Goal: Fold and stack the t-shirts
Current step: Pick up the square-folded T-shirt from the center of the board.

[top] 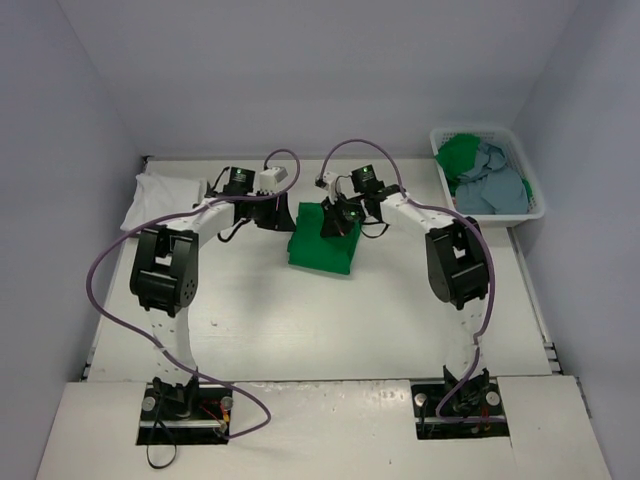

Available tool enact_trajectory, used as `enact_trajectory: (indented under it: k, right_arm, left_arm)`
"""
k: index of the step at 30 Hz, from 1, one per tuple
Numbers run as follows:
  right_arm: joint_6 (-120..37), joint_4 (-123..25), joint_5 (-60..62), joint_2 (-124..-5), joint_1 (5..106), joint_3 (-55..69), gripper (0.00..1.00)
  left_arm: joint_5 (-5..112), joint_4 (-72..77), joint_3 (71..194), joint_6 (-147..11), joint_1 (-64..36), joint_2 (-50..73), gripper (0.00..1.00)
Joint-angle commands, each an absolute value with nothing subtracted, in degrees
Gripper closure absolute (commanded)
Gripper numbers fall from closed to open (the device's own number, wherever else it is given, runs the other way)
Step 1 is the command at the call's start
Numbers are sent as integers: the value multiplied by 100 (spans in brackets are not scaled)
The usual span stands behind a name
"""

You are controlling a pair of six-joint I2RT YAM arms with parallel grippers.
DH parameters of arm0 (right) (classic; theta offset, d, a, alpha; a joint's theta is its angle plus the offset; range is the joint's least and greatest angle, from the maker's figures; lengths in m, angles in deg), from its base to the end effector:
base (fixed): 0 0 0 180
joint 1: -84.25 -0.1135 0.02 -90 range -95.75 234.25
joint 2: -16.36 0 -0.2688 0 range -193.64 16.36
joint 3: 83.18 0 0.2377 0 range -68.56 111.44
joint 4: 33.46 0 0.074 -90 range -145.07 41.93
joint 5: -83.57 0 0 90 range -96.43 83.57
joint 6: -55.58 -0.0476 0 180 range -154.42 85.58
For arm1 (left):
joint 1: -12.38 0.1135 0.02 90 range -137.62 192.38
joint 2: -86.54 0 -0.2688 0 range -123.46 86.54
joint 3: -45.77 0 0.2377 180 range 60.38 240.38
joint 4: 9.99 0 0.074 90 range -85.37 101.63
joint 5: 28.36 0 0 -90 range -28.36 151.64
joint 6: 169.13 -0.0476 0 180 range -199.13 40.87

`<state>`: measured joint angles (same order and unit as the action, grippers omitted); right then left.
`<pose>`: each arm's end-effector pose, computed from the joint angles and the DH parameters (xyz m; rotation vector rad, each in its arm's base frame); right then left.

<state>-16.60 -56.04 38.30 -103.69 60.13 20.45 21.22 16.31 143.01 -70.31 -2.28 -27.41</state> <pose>0.4120 0.2212 0.2111 -1.1541 1.8417 0.9321 0.4153 -0.1406 0.2156 0.4811 2.2609 -1.0245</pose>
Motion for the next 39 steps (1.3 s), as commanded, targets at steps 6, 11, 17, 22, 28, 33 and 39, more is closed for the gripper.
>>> enact_trajectory:
  k: [6, 11, 17, 22, 28, 33, 39]
  right_arm:
    - [-1509, -5554, 3743, -10528, 5902, 1898, 100]
    - [-1377, -5633, 3646, -10536, 5894, 1714, 100]
    - [-1236, -5722, 3593, -10554, 5894, 1599, 100]
    - [-1192, -5765, 3611, -10572, 5902, 1608, 100]
    - [-1175, -5801, 3690, -10563, 5894, 1652, 100]
    - [-1122, -5827, 3751, -10501, 5894, 1634, 100]
    - [-1095, -5836, 3822, -10501, 5902, 1634, 100]
  left_arm:
    - [1559, 1167, 14151, -6639, -230, -2894, 60]
    - [1392, 1140, 14194, -6524, -230, -3166, 57]
    - [1287, 973, 14177, -6366, -195, -3413, 41]
    - [725, 560, 14054, -5945, -89, -3650, 38]
    - [504, 138, 14054, -5479, -98, -4045, 35]
    - [478, 24, 14063, -5294, -150, -4274, 35]
    - [504, -47, 14089, -5171, -414, -4459, 35]
